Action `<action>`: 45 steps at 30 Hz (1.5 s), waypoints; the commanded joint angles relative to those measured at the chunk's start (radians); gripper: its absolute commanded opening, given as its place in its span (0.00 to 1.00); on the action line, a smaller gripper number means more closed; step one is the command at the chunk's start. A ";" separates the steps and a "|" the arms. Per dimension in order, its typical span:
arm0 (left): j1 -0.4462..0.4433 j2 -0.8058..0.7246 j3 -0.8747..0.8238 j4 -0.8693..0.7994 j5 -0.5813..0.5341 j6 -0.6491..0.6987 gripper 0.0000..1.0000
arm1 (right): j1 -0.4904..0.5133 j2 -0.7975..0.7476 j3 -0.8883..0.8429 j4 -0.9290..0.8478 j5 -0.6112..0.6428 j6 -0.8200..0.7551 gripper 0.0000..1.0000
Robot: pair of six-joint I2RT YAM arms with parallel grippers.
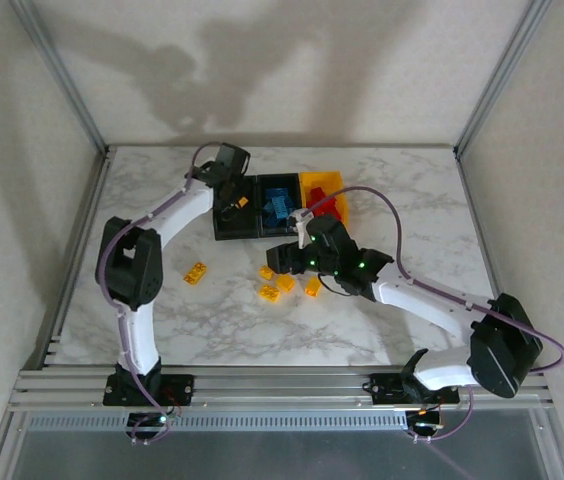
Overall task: Sort the legos into containers by color
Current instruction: Place the lego in the container, then pick up the lego from the center of the table.
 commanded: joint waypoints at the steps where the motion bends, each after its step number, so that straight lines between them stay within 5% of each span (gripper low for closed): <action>1: -0.002 0.057 0.056 -0.063 -0.011 0.024 0.42 | 0.005 -0.034 -0.019 -0.002 0.041 0.016 0.65; 11: -0.019 0.075 0.084 -0.079 -0.036 0.032 0.51 | 0.004 -0.043 -0.026 -0.015 0.069 0.024 0.65; 18: -0.049 -0.054 0.053 -0.078 -0.043 0.082 0.58 | -0.013 -0.059 -0.030 -0.109 0.124 0.077 0.72; 23: -0.077 -0.234 -0.110 -0.017 0.018 0.141 0.63 | -0.037 -0.056 -0.037 -0.277 0.168 0.177 0.74; 29: -0.096 -0.446 -0.380 0.081 0.223 0.233 0.63 | -0.039 -0.007 -0.032 -0.455 0.189 0.334 0.76; 45: -0.134 -0.709 -0.698 0.088 0.252 0.273 0.63 | -0.058 0.208 -0.022 -0.386 0.181 0.411 0.68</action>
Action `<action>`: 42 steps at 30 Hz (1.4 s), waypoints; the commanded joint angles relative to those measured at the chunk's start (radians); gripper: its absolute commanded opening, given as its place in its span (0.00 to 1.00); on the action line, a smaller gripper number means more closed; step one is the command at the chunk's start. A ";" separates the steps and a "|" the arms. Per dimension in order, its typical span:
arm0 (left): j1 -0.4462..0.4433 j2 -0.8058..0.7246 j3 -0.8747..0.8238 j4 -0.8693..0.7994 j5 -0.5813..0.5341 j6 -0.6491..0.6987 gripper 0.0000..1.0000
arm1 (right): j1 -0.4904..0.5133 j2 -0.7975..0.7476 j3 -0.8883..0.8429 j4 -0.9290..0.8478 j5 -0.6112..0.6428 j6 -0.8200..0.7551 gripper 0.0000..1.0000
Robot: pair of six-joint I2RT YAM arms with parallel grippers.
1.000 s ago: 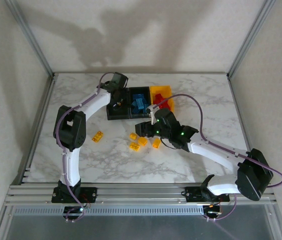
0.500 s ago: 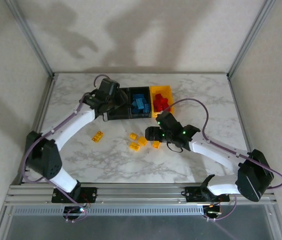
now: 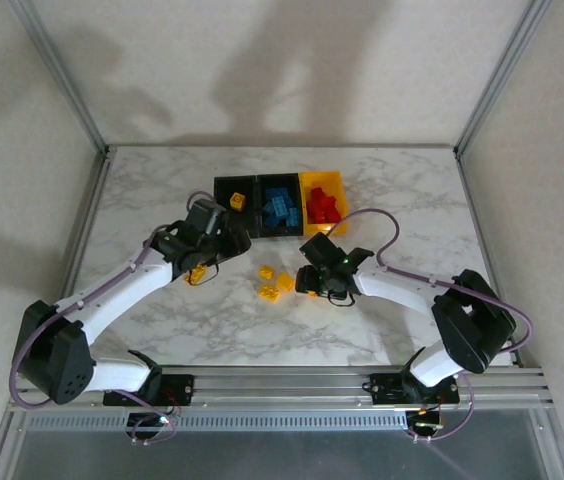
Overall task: Sort the legos into containers by color
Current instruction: Pick up the lego from the center of the table, then place the lego in the container.
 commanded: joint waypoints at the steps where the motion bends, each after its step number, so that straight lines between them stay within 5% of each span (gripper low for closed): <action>1: -0.003 -0.029 -0.030 0.013 0.014 0.027 0.63 | -0.015 0.025 0.000 0.017 0.015 0.019 0.68; 23: 0.002 -0.069 -0.103 0.053 -0.032 -0.045 0.63 | -0.036 0.039 0.065 0.025 0.037 -0.041 0.32; 29: 0.057 -0.120 -0.158 0.040 -0.067 -0.093 0.63 | -0.034 0.069 0.230 0.014 0.029 -0.124 0.31; 42: 0.174 -0.285 -0.264 -0.013 -0.084 -0.162 0.63 | -0.031 0.458 0.778 0.032 -0.079 -0.250 0.31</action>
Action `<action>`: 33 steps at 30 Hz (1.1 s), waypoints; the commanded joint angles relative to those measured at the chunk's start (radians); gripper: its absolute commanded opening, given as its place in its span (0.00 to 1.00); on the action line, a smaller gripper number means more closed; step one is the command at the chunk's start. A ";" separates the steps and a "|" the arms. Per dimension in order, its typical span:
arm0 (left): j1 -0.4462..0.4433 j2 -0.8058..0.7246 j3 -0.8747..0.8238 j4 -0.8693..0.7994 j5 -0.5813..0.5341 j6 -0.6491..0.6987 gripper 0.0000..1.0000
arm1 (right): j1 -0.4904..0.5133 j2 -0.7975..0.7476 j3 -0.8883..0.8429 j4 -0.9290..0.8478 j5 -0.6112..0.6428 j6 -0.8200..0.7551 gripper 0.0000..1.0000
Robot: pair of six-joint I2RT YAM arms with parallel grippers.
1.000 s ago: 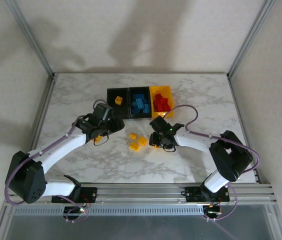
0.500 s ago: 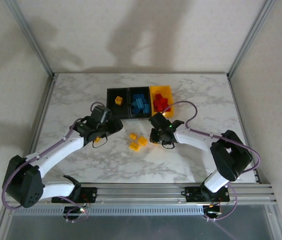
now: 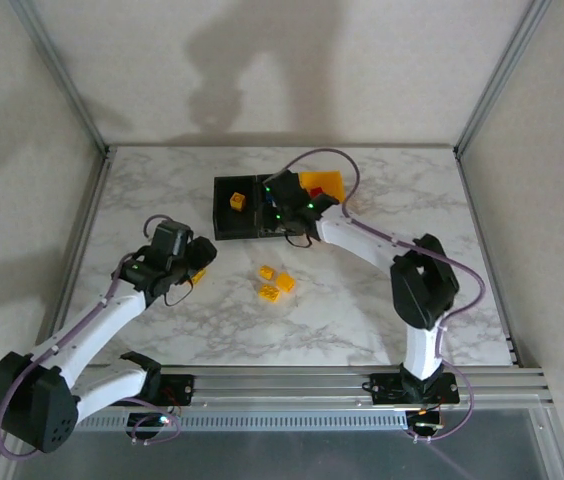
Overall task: Sort the legos into containers by color
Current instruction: Place the lego in the container.
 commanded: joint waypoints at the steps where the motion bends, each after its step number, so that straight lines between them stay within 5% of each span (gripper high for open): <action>1: 0.013 -0.027 -0.023 -0.033 -0.012 -0.024 0.63 | -0.001 0.086 0.124 -0.017 -0.034 -0.045 0.31; 16: 0.037 -0.066 -0.030 -0.073 -0.020 -0.019 0.63 | -0.005 0.490 0.629 -0.092 -0.102 -0.056 0.36; 25: 0.042 -0.071 -0.036 -0.089 -0.040 -0.031 0.63 | -0.007 0.488 0.639 -0.085 -0.103 -0.062 0.56; 33: 0.042 -0.017 -0.051 -0.115 -0.082 -0.077 0.67 | 0.005 0.320 0.470 -0.004 -0.098 -0.089 0.56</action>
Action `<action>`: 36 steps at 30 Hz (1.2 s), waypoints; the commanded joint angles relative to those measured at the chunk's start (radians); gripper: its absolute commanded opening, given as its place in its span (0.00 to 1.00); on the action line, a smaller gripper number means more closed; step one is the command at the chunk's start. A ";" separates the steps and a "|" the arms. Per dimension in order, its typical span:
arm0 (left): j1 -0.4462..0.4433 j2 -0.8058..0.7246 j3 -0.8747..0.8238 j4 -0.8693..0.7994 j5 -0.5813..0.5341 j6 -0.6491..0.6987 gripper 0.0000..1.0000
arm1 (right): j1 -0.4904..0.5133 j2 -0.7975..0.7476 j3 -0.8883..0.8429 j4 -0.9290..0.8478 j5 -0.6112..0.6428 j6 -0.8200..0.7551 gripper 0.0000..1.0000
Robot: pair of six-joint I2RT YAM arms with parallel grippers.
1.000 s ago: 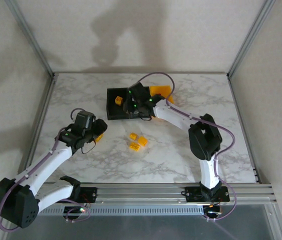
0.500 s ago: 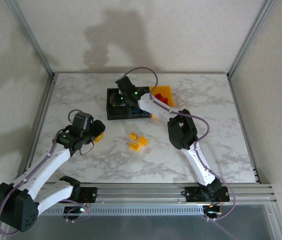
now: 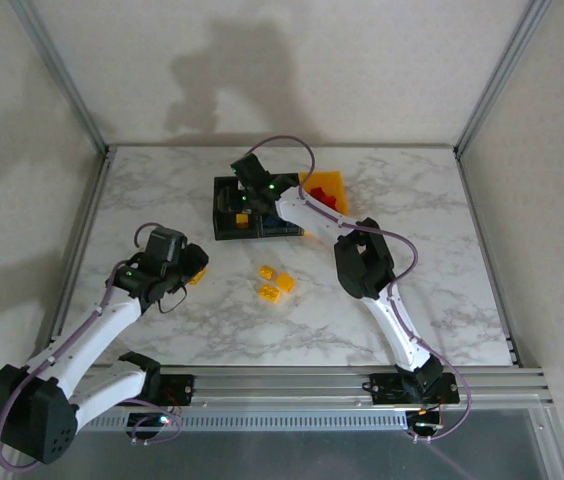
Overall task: Sort the legos into containers by color
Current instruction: Place the lego in the container, then pick up the lego from the middle-left of the table.
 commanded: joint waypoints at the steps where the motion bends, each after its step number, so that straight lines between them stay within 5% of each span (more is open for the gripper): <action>1: 0.010 0.031 -0.012 -0.049 -0.057 -0.044 0.68 | 0.006 -0.168 -0.130 0.077 -0.014 -0.029 0.56; 20: 0.015 0.399 0.120 -0.022 -0.090 -0.054 0.81 | 0.055 -0.910 -1.080 0.346 -0.004 -0.022 0.67; 36: 0.013 0.574 0.227 -0.046 -0.159 -0.064 0.86 | 0.070 -1.014 -1.182 0.329 0.030 0.012 0.67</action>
